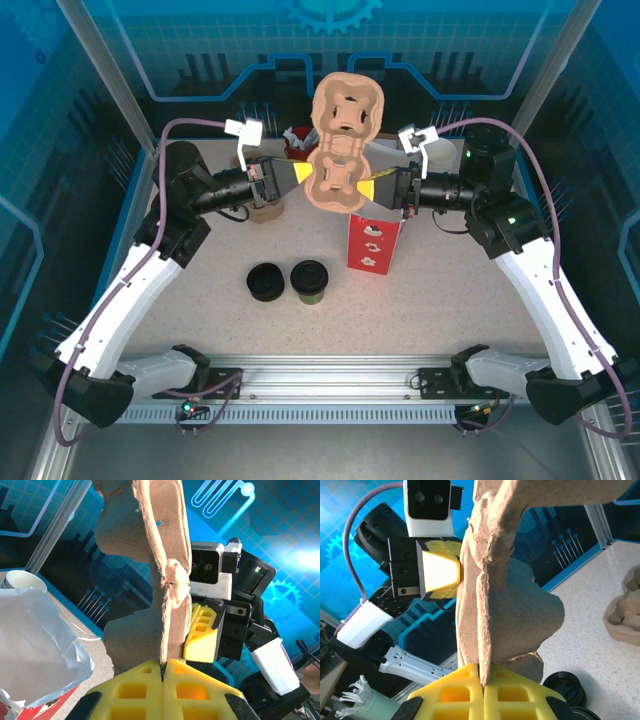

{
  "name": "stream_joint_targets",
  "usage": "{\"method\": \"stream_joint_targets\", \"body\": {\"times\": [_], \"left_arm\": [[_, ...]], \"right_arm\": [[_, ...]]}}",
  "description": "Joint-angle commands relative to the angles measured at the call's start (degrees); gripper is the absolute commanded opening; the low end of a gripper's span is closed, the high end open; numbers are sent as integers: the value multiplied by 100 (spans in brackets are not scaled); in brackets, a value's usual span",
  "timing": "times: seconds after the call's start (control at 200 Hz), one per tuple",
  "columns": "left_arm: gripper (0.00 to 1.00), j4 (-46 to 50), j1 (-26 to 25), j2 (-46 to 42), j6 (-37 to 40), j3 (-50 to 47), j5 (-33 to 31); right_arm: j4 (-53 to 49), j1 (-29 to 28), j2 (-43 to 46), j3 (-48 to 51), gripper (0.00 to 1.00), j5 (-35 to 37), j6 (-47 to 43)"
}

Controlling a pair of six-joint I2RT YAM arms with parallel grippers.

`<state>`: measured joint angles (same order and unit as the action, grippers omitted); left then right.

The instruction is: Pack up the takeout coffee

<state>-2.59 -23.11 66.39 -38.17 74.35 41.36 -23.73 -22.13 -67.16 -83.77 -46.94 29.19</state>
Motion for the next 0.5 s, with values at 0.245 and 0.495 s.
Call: {"method": "stream_joint_targets", "body": {"times": [0.245, 0.495], "left_arm": [[63, 1910, -53, 14, 2226, 563, -693], [62, 3039, -287, 245, 4089, 1241, -783]], "right_arm": [[-1747, 305, -23, -566, 0, 383, -386], [-3576, 467, -312, -1057, 0, 433, -679]]}}
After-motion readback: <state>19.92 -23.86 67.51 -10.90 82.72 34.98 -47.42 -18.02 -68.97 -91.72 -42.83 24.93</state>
